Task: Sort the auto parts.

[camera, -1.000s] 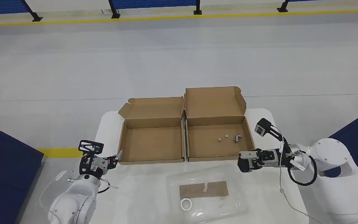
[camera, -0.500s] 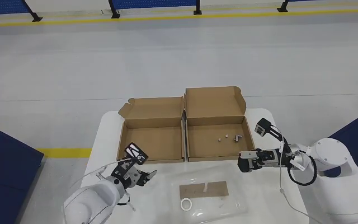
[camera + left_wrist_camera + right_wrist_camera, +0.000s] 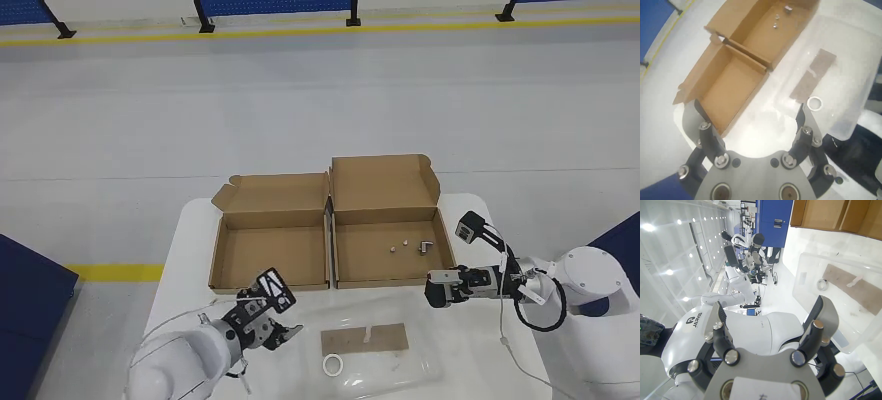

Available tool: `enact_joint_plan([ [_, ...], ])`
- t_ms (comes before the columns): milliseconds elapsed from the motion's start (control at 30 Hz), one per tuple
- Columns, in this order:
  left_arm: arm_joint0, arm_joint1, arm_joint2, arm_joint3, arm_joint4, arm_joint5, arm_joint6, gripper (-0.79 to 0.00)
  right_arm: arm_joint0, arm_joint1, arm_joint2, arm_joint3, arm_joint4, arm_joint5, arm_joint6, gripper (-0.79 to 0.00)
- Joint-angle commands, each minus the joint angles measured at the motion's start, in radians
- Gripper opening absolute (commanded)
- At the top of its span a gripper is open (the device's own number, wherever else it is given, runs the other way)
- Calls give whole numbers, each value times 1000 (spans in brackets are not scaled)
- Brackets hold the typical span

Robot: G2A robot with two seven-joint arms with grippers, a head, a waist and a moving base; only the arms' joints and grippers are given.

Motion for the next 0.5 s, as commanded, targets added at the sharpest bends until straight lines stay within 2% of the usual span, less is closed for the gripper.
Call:
enact_joint_plan([
  [0,-57,-4,70,-8,-64,-16,-140,0,0,0,0,0,0,0,0,0],
  [100,-153,-14,166,9,-164,-10,-266,0,0,0,0,0,0,0,0,0],
  [300,-346,-20,389,105,-244,146,-446,0,0,0,0,0,0,0,0,0],
  [467,-346,-20,389,105,-244,146,-446,0,0,0,0,0,0,0,0,0],
])
